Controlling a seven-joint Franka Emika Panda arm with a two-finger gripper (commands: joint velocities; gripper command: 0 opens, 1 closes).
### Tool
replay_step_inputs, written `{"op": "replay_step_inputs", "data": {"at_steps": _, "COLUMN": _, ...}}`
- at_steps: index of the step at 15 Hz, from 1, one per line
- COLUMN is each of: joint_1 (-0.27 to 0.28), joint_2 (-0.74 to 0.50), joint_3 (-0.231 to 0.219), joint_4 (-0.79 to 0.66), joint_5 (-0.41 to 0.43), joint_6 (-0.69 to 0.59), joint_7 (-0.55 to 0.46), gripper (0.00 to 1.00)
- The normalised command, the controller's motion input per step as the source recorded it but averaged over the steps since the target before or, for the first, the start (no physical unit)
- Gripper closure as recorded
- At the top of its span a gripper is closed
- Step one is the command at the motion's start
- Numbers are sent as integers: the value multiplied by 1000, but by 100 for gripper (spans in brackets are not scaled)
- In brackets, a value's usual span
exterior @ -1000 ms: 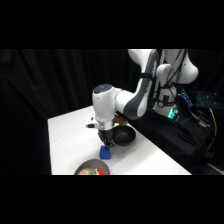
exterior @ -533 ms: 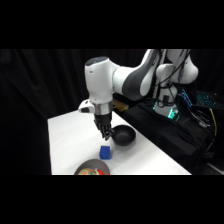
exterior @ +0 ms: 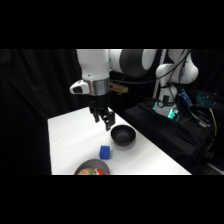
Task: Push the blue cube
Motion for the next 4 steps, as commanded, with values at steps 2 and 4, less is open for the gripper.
{"op": "replay_step_inputs", "data": {"at_steps": 2, "joint_1": 36, "joint_2": -105, "joint_3": -10, "joint_4": 203, "joint_5": -148, "joint_6": -381, "joint_7": 121, "gripper": 0}}
{"op": "replay_step_inputs", "data": {"at_steps": 4, "joint_1": 25, "joint_2": -46, "joint_3": -8, "joint_4": 174, "joint_5": -115, "joint_6": -270, "joint_7": 104, "gripper": 0}}
